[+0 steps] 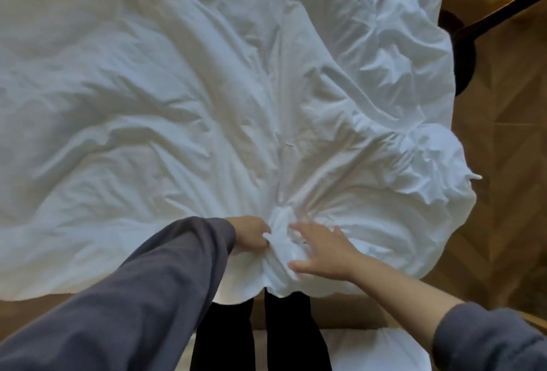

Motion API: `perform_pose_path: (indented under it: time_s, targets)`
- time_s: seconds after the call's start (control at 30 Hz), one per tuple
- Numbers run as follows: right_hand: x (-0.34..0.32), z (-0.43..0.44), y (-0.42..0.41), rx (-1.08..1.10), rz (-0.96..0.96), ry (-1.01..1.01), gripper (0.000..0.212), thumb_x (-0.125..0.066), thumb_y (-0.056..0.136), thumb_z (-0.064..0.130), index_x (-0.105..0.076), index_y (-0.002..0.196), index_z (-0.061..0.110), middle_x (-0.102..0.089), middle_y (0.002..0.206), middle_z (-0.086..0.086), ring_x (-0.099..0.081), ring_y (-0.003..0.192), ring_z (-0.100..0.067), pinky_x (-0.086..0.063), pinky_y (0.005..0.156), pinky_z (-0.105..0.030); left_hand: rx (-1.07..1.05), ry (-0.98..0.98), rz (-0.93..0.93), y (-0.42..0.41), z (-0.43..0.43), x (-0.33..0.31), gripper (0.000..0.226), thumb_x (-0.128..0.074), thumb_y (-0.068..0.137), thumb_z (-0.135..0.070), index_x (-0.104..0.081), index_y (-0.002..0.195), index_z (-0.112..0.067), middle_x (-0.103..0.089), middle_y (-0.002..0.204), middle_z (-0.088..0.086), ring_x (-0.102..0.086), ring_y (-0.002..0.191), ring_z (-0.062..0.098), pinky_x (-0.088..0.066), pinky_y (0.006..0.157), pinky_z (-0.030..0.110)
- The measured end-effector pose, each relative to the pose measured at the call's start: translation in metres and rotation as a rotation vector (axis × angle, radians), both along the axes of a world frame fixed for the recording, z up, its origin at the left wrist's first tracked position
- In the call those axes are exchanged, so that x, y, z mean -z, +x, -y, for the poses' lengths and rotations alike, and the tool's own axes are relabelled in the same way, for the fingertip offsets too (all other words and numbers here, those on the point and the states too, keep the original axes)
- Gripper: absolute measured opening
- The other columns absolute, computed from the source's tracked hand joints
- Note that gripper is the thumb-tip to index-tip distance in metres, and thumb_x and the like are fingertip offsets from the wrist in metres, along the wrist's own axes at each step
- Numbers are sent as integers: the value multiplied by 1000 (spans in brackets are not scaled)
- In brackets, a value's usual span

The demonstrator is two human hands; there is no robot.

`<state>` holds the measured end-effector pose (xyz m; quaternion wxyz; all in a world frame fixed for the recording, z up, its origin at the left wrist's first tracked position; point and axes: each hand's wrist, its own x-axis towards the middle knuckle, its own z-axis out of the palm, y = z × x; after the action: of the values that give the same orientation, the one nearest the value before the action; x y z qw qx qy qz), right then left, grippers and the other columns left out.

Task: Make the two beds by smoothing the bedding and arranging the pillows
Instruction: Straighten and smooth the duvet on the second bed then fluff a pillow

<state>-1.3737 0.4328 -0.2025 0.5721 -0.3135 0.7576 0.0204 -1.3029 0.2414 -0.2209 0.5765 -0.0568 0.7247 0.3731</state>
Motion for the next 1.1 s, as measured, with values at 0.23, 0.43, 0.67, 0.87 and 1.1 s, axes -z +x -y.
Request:
perform_pose_path:
  time_s: [0.23, 0.43, 0.67, 0.87, 1.1]
  targets:
    - [-25, 39, -23, -213, -207, 10, 84, -49, 89, 61, -3, 154, 35, -2, 163, -2, 0, 150, -28, -11, 114, -63, -157, -272, -171, 29, 25, -44, 72, -57, 89, -50, -25, 149, -25, -32, 153, 1, -31, 139, 22, -28, 112, 44]
    - [-69, 104, -13, -400, -374, -13, 87, -41, 91, 68, 8, 154, 34, 8, 164, -6, 7, 149, -35, -9, 111, -69, -107, -596, -232, 70, 88, -95, 82, -46, 90, -61, -6, 154, -26, 3, 163, 1, 1, 150, 26, -14, 115, 58]
    - [-107, 192, 65, -471, -412, 12, 82, -36, 93, 66, 10, 153, 35, 10, 163, -6, 9, 149, -36, -8, 113, -67, -164, -675, -200, 170, 178, -128, 85, -43, 90, -65, -2, 155, -28, 8, 163, 2, 6, 150, 27, -10, 114, 63]
    - [-131, 309, 197, -391, -405, 41, 75, -34, 96, 61, 6, 154, 34, 6, 164, -4, 5, 150, -34, -13, 114, -64, -163, -736, -161, 304, 296, -168, 87, -41, 89, -67, 0, 155, -27, 7, 163, 2, 7, 149, 28, -7, 112, 65]
    - [-156, 466, 310, -426, -319, -125, 72, -36, 99, 54, 4, 155, 33, 4, 164, -4, 5, 150, -32, -9, 115, -62, -196, -756, -83, 410, 413, -191, 83, -40, 92, -63, -1, 155, -24, 7, 163, 4, 8, 149, 29, -7, 112, 66]
